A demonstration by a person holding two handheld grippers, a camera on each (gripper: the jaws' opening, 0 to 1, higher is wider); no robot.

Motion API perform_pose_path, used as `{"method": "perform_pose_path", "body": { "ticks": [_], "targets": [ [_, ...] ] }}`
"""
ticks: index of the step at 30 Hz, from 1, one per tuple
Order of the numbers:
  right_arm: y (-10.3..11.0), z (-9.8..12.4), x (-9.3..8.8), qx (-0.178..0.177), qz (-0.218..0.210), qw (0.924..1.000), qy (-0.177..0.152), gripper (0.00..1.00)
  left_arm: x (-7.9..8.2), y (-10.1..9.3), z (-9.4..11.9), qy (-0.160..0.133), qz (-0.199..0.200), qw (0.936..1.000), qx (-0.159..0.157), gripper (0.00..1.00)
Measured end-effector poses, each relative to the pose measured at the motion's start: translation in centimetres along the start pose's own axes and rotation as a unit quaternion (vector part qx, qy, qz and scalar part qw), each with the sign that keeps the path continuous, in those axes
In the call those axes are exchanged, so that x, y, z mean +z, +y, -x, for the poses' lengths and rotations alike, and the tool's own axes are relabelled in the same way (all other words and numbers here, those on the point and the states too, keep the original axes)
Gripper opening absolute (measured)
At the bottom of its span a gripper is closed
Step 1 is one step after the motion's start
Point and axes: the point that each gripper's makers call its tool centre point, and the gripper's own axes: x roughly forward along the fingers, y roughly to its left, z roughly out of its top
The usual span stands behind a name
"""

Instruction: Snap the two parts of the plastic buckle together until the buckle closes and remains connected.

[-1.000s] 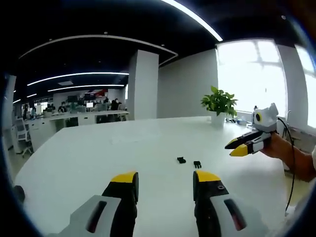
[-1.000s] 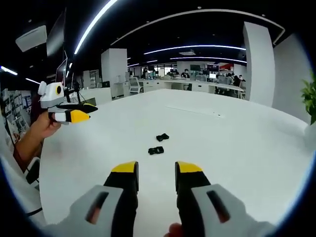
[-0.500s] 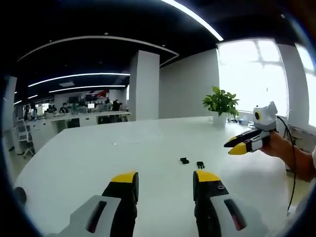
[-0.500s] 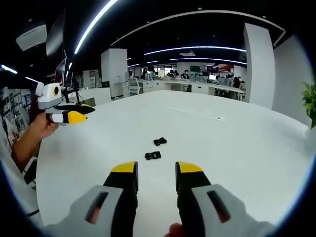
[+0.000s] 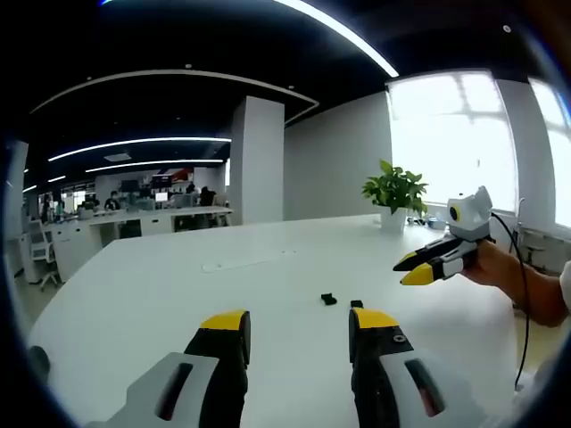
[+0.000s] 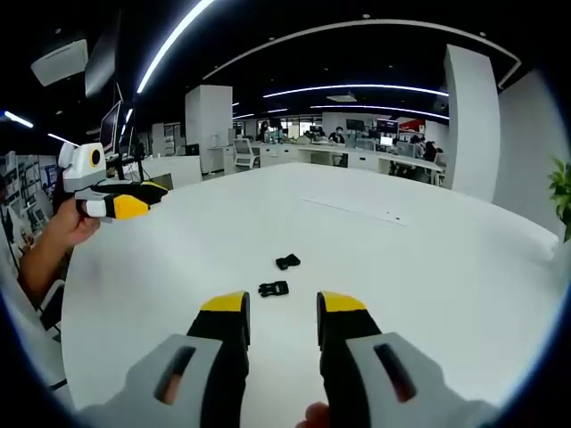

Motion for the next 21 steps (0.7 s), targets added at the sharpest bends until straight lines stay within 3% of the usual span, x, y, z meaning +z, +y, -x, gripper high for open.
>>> {"method": "perform_pose_path", "body": {
  "ticks": [12, 21],
  "targets": [
    [-0.2, -1.5, 0.1, 0.006, 0.002, 1.0, 0.005, 0.29, 0.0, 0.5, 0.3, -0.002, 0.0, 1.0, 0.006, 0.44],
    [-0.4, -3.0, -0.6, 0.015, 0.025, 0.999, 0.033, 0.29, -0.7, 0.6, -0.2, 0.008, 0.002, 1.0, 0.004, 0.44]
  ]
}}
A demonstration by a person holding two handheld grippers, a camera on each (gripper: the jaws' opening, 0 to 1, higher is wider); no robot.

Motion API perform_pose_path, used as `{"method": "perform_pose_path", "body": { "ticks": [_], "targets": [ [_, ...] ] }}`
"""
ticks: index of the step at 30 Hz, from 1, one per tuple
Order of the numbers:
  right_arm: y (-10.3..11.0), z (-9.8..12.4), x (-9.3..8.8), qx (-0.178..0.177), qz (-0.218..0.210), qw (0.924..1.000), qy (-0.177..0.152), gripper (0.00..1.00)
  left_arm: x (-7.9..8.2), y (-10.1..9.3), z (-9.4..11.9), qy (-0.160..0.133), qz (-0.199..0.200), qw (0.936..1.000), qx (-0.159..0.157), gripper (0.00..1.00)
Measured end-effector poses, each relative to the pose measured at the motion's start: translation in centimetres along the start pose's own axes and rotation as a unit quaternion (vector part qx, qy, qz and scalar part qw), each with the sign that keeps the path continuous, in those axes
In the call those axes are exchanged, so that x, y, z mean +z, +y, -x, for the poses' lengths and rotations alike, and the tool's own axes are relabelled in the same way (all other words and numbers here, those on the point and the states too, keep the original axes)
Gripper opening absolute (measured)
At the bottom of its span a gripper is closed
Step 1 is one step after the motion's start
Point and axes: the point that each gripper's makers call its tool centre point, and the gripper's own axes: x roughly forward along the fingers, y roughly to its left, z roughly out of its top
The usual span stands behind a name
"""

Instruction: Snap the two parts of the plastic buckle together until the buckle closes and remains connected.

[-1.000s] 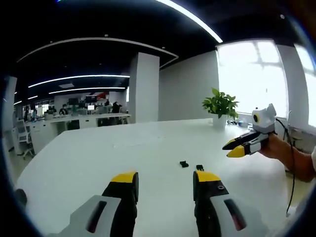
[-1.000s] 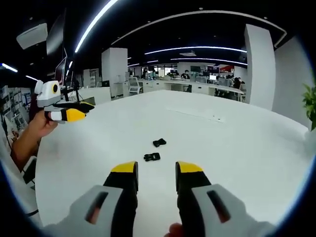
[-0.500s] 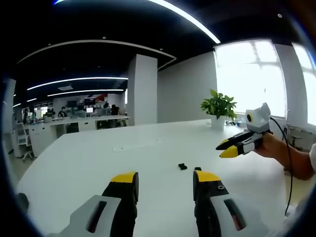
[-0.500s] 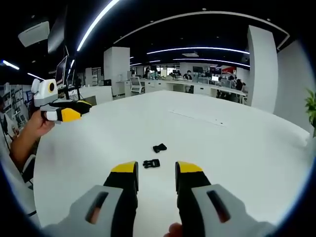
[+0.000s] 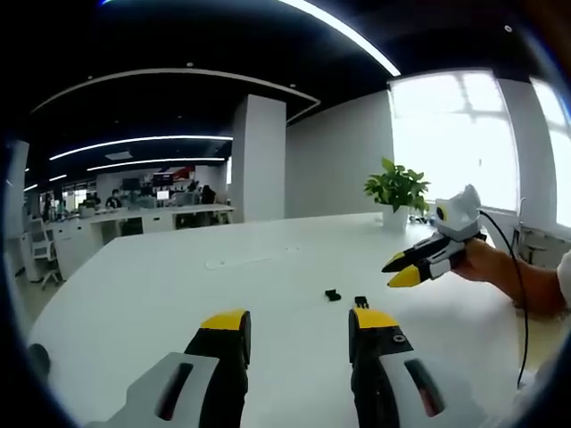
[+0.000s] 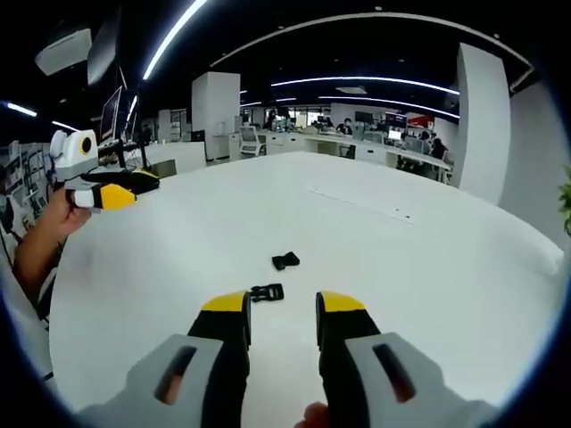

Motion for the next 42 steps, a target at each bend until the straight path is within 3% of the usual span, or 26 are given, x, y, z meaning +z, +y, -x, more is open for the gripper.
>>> {"method": "perform_pose_path", "body": {
  "ticks": [5, 9, 21, 42],
  "targets": [
    [-0.1, -1.0, 0.3, 0.01, 0.011, 0.9998, 0.01, 0.29, -0.2, -0.1, -0.4, 0.004, -0.001, 1.0, -0.004, 0.44],
    [-0.2, -1.7, 0.7, 0.022, 0.019, 0.9995, 0.014, 0.29, 0.4, -0.5, -0.8, -0.001, 0.005, 0.9995, -0.033, 0.44],
    [-0.6, -3.9, 0.1, 0.041, 0.022, 0.9987, 0.022, 0.28, 0.6, 1.4, -3.4, 0.02, -0.005, 0.9991, -0.037, 0.43],
    [-1.2, -3.8, -0.7, 0.032, 0.007, 0.9994, 0.015, 0.28, 0.9, 2.2, -6.7, 0.018, -0.015, 0.999, -0.039, 0.43]
  ]
}}
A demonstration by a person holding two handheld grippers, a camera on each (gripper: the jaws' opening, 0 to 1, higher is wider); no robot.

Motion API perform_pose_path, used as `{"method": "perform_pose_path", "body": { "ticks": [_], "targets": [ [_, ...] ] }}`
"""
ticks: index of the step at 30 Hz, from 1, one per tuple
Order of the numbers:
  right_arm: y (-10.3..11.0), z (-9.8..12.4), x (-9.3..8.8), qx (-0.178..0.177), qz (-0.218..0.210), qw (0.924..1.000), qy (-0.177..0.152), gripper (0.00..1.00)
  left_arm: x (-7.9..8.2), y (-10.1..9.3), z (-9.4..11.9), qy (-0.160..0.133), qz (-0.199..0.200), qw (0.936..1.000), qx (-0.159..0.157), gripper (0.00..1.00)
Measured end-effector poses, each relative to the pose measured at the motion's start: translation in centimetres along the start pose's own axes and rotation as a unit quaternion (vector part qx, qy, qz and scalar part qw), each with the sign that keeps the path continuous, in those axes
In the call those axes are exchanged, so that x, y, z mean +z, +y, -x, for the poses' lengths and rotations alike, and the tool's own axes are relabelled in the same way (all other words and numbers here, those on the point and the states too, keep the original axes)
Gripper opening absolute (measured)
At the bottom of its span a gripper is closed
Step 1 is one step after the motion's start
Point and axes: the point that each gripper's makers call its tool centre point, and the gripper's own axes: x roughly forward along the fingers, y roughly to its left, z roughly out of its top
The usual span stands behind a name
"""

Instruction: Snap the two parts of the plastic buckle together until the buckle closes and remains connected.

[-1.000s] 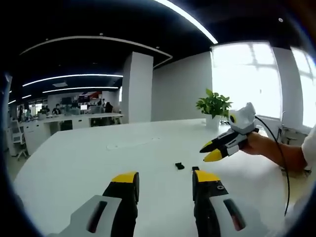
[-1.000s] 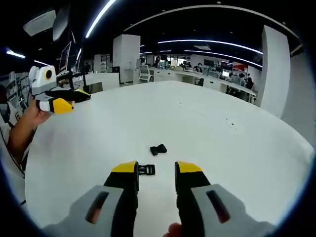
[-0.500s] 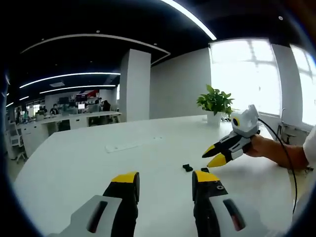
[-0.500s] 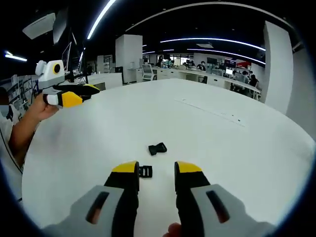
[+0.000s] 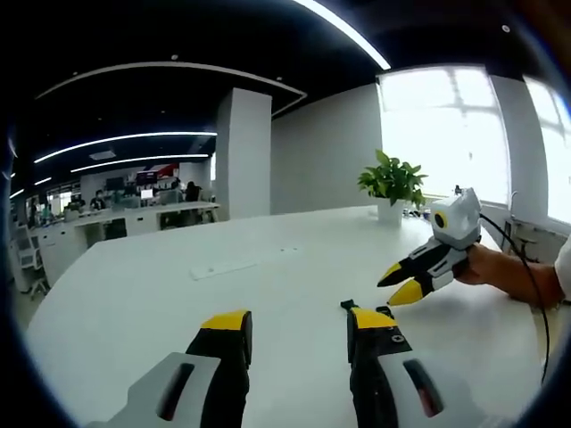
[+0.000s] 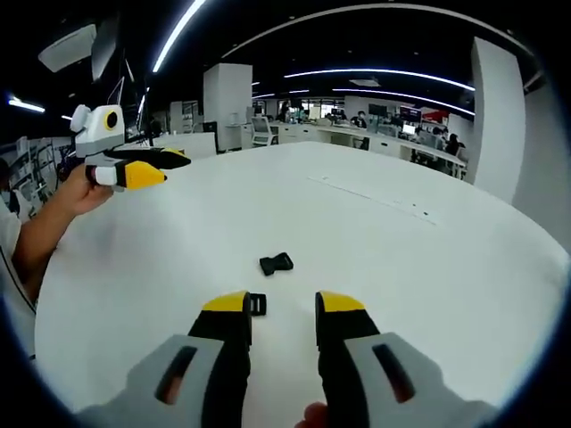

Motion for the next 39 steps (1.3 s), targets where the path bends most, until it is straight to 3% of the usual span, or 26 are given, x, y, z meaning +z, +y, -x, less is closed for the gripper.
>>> {"method": "perform_pose_path", "body": {
  "ticks": [19, 39],
  "targets": [
    [0.8, -0.7, -0.3, -0.003, 0.017, 0.9998, 0.008, 0.3, -1.2, 0.1, -2.5, 0.018, -0.003, 0.9996, -0.019, 0.43],
    [0.4, -0.5, -0.7, -0.011, 0.027, 0.9994, 0.016, 0.31, -1.4, -2.2, -6.4, 0.04, -0.026, 0.9979, -0.043, 0.43]
  ]
}}
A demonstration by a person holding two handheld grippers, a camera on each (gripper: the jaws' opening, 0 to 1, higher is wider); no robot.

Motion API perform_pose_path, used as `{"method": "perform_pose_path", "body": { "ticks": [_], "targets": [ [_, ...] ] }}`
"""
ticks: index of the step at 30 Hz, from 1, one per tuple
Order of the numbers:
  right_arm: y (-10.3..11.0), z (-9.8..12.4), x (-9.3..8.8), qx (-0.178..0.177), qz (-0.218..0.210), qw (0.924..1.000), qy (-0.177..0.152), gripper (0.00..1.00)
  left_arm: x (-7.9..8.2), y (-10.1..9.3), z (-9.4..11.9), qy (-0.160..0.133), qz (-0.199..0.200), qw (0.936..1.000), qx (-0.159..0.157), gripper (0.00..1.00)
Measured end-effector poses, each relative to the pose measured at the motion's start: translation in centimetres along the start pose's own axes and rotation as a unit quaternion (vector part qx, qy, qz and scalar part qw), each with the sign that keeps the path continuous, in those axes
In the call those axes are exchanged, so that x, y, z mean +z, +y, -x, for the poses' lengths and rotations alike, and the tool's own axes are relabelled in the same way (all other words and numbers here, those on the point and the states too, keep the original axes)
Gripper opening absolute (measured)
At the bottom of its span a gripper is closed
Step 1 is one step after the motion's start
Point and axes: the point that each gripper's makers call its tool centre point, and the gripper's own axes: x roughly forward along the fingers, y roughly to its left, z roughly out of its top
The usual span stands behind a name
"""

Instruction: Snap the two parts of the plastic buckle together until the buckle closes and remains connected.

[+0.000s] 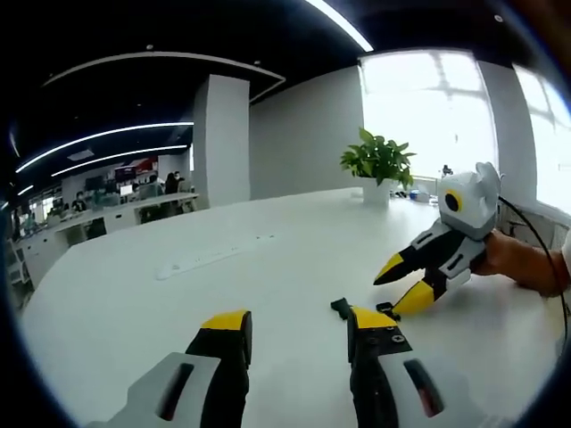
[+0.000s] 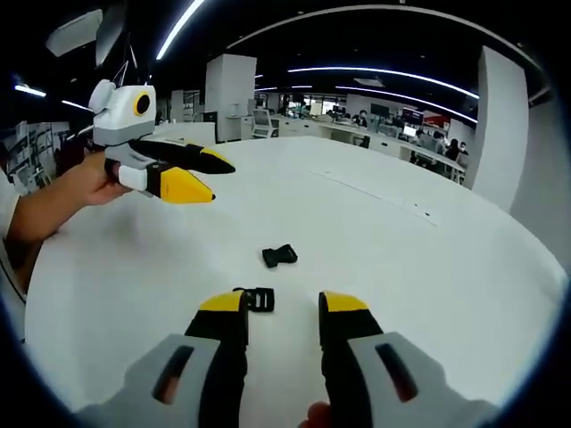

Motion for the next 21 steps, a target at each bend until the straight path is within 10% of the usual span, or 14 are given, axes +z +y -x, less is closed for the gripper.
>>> {"method": "perform_pose_path", "body": {
  "ticks": [21],
  "targets": [
    [-0.7, 0.5, -0.3, -0.009, -0.006, 0.9999, 0.004, 0.31, -0.4, -2.8, -4.9, 0.038, -0.021, 0.9986, -0.03, 0.43]
  ]
}}
